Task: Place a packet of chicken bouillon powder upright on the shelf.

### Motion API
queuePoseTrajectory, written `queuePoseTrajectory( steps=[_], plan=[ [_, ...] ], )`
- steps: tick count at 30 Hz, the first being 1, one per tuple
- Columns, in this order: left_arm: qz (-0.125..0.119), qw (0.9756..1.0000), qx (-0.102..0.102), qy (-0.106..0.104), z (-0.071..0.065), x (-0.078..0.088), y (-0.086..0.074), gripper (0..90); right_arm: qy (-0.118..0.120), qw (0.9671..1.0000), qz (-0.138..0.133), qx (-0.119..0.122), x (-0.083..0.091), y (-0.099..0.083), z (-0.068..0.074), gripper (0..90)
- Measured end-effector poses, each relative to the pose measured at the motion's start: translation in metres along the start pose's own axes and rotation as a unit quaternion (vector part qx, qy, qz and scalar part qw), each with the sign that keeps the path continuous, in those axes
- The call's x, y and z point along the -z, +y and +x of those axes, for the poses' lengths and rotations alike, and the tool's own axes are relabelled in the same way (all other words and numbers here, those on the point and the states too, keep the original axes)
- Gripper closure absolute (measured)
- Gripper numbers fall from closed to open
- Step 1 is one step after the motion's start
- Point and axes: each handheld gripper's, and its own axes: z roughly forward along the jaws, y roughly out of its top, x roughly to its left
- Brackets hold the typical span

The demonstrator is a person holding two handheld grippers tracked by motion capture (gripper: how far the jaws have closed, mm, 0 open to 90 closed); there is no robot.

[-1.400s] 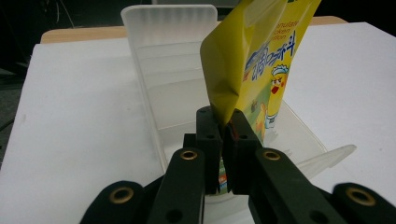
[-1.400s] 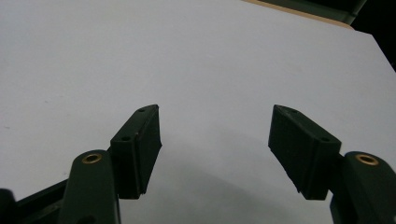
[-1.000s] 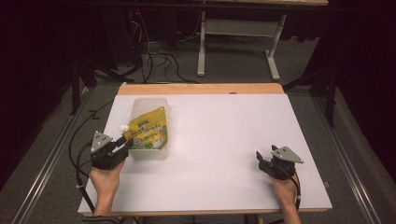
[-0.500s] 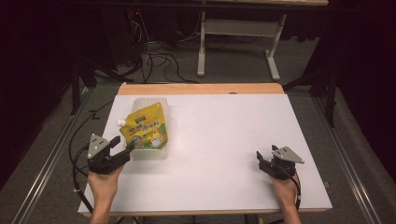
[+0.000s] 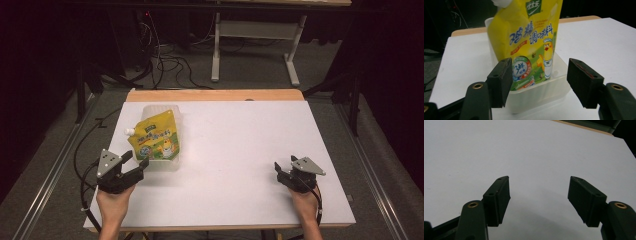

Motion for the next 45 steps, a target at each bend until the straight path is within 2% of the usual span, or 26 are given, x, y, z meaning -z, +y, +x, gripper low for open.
queuePoseTrajectory(
  steps=[6, 20, 23, 36, 45],
  plan=[
    [0.0, 1.0, -0.003, -0.008, -0.009, -0.003, -0.001, 35.0, -0.001, 1.0, -0.001, -0.003, 0.0, 0.0, 0.0, 34.7],
    [-0.004, 0.9994, 0.006, -0.033, -0.026, -0.005, -0.005, 32.0, -0.001, 1.0, -0.002, -0.01, 0.0, 0.0, -0.002, 32.3],
    [0.002, 0.9995, -0.001, -0.03, -0.032, -0.008, -0.007, 31.5, -0.001, 0.9999, -0.002, -0.01, 0.0, 0.0, -0.002, 32.2],
    [0.007, 0.998, 0.003, -0.063, -0.049, -0.023, -0.01, 30.1, -0.001, 1.0, 0.001, -0.008, 0.0, 0.0, -0.001, 32.4],
    [0.014, 0.9973, -0.002, -0.072, -0.057, -0.031, -0.014, 29.6, -0.001, 1.0, 0.003, -0.007, 0.0, 0.0, -0.001, 32.6]
  ],
)
